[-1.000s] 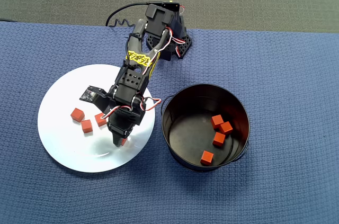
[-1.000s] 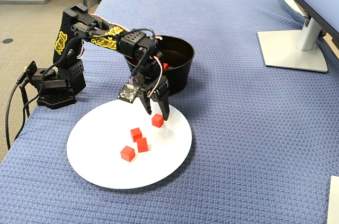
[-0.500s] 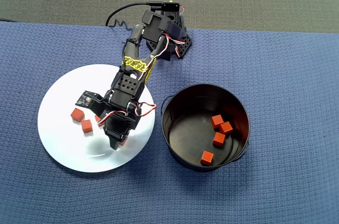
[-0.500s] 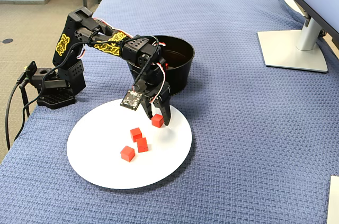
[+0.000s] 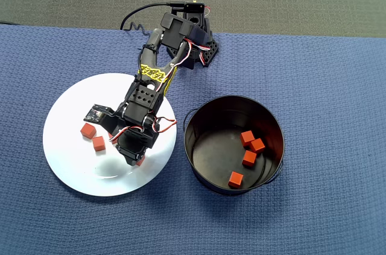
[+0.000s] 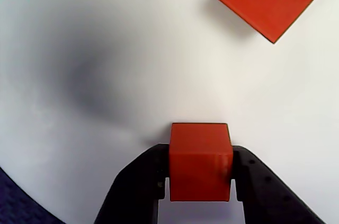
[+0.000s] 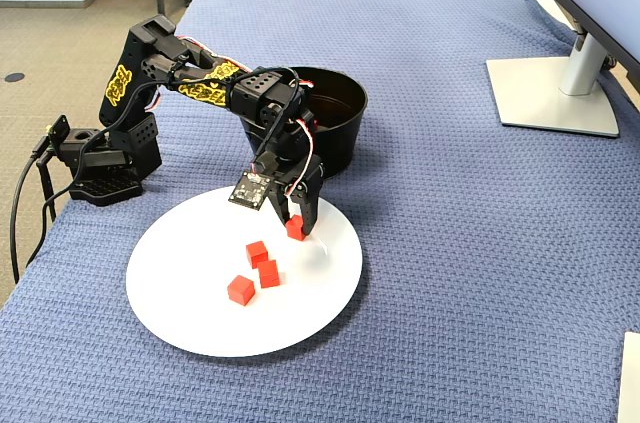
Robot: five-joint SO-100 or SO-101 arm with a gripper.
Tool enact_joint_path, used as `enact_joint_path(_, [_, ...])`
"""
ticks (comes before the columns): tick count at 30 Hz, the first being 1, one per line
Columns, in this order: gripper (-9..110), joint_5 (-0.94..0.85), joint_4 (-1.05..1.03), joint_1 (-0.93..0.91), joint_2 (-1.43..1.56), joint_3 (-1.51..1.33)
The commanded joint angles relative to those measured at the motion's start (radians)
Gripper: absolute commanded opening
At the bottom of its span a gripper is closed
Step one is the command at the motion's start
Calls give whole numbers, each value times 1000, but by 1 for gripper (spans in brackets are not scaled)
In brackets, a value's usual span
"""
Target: Pick up the red cubes from the white plate and place them in the black recipient
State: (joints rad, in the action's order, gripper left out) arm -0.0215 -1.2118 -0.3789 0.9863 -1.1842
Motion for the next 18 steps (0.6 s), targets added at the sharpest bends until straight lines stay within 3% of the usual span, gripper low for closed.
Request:
enact_joint_path(1, [0,-15,-2,-14,25,57])
enact_joint_path(13, [0,26,-89,-14,538,-55])
enact_joint_path(18, [0,54,-140,132,761,-117])
